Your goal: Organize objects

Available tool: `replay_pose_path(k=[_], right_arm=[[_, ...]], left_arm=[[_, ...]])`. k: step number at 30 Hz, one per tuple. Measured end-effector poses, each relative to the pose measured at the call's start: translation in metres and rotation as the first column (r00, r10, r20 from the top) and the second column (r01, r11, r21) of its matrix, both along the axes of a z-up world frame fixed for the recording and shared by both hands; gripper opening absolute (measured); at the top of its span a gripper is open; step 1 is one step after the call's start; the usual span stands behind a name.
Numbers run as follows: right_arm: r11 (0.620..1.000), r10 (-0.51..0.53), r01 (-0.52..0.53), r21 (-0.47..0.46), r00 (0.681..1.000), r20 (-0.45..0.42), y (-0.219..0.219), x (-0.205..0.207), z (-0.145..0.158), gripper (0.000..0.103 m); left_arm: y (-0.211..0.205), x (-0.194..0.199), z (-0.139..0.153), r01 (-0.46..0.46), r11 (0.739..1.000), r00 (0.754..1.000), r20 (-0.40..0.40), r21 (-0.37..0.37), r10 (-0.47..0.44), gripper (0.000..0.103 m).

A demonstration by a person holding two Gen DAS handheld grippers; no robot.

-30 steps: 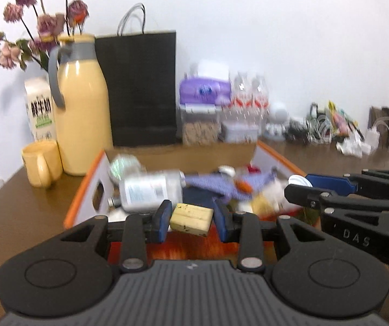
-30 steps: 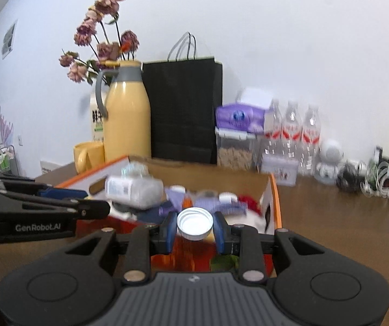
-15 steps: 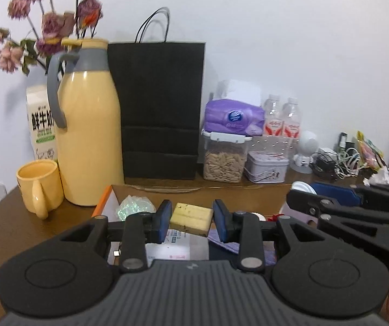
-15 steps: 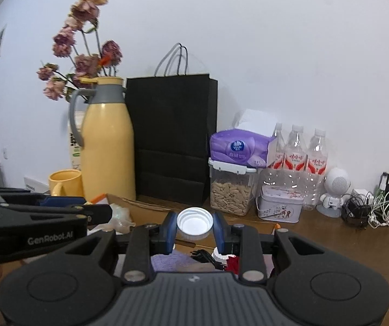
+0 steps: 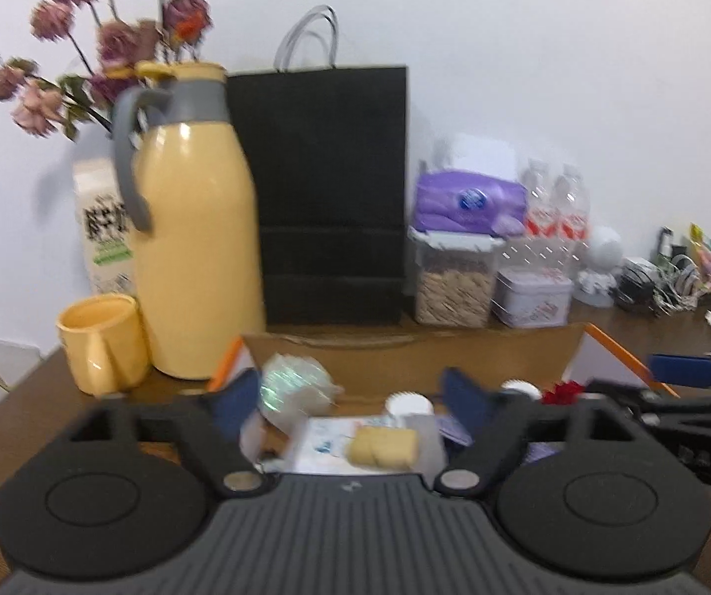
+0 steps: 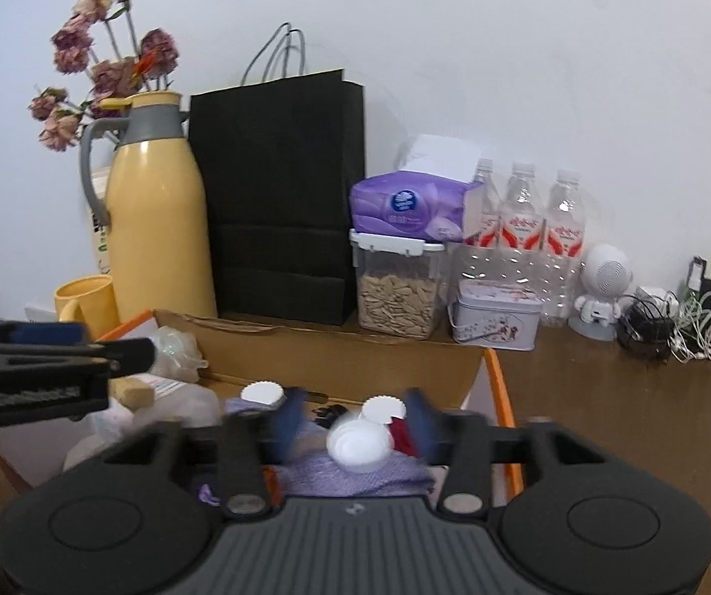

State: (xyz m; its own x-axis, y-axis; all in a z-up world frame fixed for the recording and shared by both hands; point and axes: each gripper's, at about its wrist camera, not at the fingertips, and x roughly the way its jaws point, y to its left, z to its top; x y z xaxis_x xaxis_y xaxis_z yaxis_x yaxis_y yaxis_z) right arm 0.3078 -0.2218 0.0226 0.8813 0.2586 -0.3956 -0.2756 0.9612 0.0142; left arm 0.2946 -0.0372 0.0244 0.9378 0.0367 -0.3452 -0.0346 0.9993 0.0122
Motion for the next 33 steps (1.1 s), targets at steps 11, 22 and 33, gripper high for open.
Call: replay_pose_path(k=[11, 22, 33], right_arm=[[1.000, -0.015, 0.015, 0.002, 1.000, -0.010, -0.001, 0.002, -0.001, 0.103], [1.000, -0.028, 0.027, 0.007, 0.999, 0.046, -0.004, -0.024, 0.018, 0.103], [0.999, -0.044, 0.044, 0.006, 0.998, 0.055, -0.011, -0.097, 0.038, 0.103]], left_arm=[[0.007, 0.000, 0.003, -0.020, 1.000, 1.000, 0.003, -0.006, 0.020, 0.103], [0.004, -0.029, 0.025, 0.012, 1.000, 0.999, 0.041, -0.005, -0.012, 0.103], [0.008, -0.107, 0.038, 0.035, 0.999, 0.999, 0.000, 0.006, -0.035, 0.103]])
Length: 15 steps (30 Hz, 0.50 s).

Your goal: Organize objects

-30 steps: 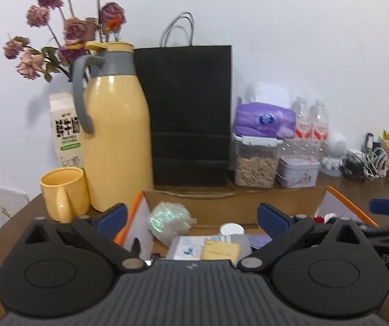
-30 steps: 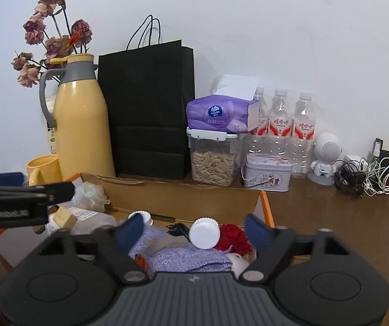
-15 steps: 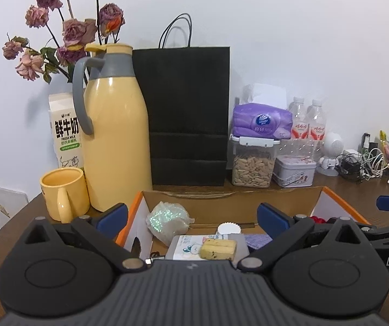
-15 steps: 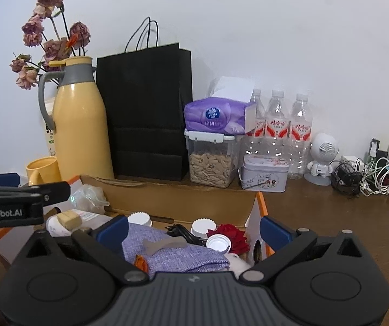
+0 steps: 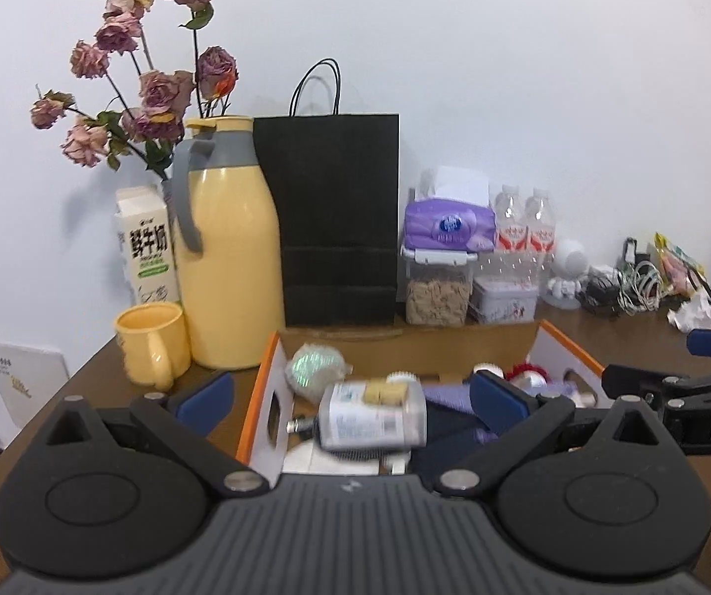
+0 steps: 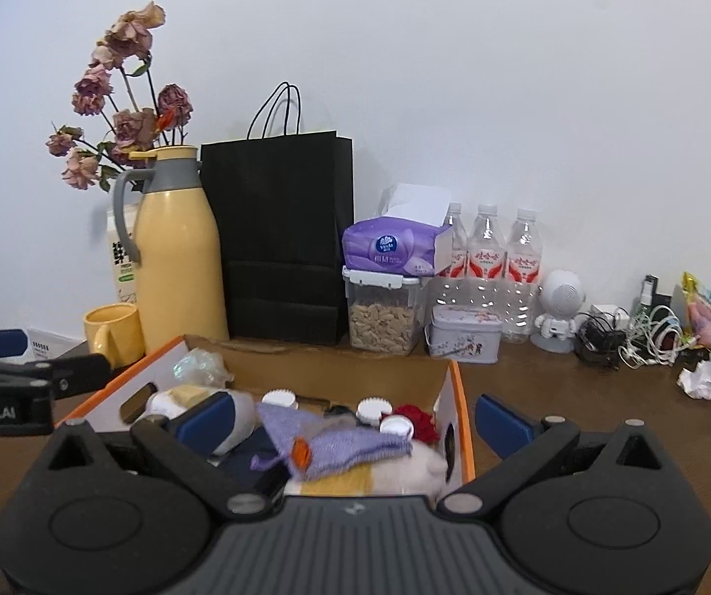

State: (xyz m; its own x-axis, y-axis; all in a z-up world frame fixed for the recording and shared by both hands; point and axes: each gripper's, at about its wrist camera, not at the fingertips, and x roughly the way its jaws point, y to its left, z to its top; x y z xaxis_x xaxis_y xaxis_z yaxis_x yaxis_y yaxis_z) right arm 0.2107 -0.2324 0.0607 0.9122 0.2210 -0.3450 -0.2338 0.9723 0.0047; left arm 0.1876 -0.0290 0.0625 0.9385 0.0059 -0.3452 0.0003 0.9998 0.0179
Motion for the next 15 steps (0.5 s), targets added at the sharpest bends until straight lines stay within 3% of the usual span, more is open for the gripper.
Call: replay_pose_path(k=[15], right_arm=[[1.000, 0.013, -0.015, -0.020, 0.995, -0.103, 0.003, -0.089, -0.019, 0.103]], left_arm=[[0.018, -0.085, -0.023, -0.053, 0.999, 0.989, -0.136, -0.011, 0.051, 0.103]])
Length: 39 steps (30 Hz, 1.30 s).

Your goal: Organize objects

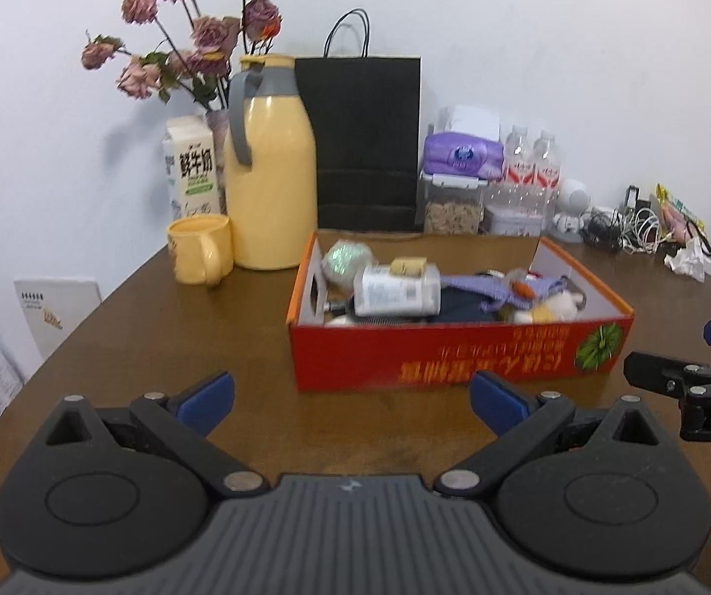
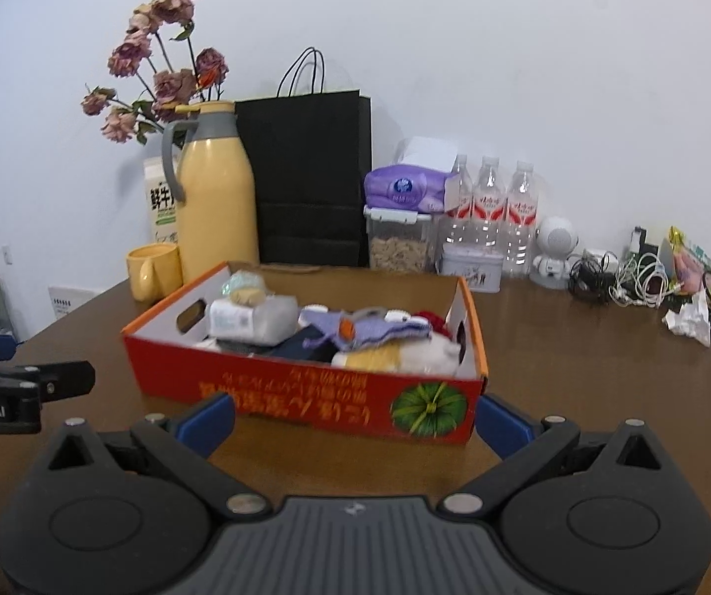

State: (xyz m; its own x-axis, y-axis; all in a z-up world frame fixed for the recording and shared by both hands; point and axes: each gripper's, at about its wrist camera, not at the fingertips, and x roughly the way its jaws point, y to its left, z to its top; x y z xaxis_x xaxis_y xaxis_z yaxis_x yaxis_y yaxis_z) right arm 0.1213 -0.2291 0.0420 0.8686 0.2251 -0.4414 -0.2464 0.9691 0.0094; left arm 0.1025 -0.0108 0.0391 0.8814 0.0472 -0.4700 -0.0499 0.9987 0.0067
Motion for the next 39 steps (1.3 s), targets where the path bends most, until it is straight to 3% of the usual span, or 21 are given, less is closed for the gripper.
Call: replay_pose_path(k=[8, 39], right_arm=[[1.000, -0.008, 0.008, 0.003, 0.999, -0.046, 0.001, -0.015, -0.007, 0.103], [1.000, -0.005, 0.005, 0.004, 0.999, -0.037, 0.000, -0.020, -0.005, 0.103]], left_arm=[[0.000, -0.017, -0.008, -0.001, 1.000, 1.000, -0.030, 0.005, 0.002, 0.103], [-0.003, -0.020, -0.006, -0.001, 1.000, 1.000, -0.027, 0.005, 0.001, 0.103]])
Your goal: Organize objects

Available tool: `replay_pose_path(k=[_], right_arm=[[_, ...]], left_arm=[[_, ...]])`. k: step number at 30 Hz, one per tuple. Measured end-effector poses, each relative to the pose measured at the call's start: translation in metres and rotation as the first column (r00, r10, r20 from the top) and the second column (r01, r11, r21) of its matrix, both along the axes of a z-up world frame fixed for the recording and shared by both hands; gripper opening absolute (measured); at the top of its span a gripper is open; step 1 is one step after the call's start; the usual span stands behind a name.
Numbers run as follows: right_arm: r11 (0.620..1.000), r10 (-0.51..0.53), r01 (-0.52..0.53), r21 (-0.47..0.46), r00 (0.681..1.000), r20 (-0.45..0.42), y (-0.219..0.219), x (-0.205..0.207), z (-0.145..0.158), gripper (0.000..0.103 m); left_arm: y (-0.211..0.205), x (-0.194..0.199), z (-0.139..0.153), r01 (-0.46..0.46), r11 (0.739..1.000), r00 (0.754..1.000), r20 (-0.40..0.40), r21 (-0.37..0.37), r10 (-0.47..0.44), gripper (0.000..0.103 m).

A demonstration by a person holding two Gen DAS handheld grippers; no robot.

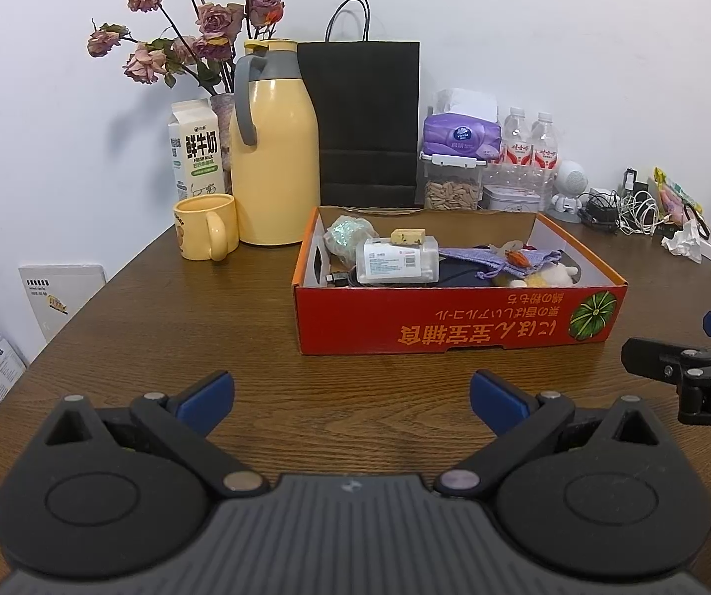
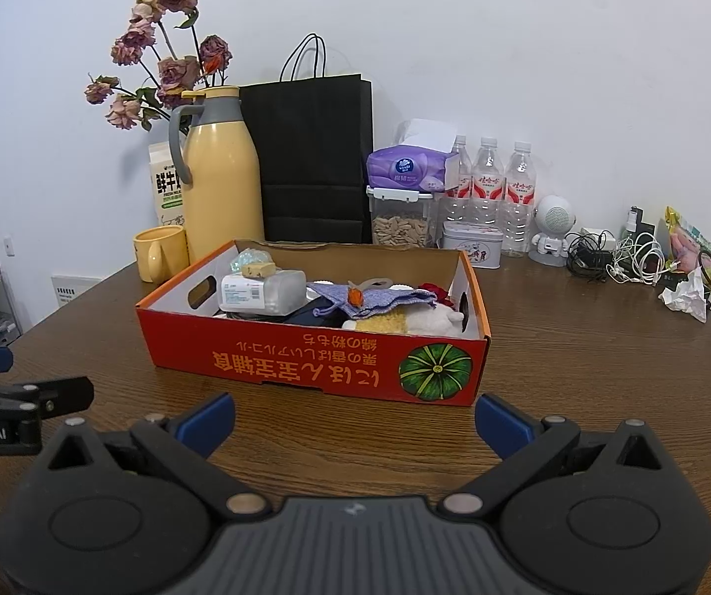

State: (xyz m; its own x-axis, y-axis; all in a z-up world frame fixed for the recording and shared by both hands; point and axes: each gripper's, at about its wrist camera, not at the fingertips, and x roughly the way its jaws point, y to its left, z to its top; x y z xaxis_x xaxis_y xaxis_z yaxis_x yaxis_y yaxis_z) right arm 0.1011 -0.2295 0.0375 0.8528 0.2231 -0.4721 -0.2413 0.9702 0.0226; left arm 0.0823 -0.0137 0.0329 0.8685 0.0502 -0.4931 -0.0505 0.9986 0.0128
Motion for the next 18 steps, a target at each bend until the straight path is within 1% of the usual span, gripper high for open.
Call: replay_pose_path(k=[18], right_arm=[[1.000, 0.000, 0.000, -0.001, 1.000, 0.000, 0.0006, 0.0000, -0.0001, 0.103]], left_arm=[[0.0018, -0.0019, -0.0002, -0.007, 1.000, 1.000, 0.001, -0.003, 0.007, 0.103]])
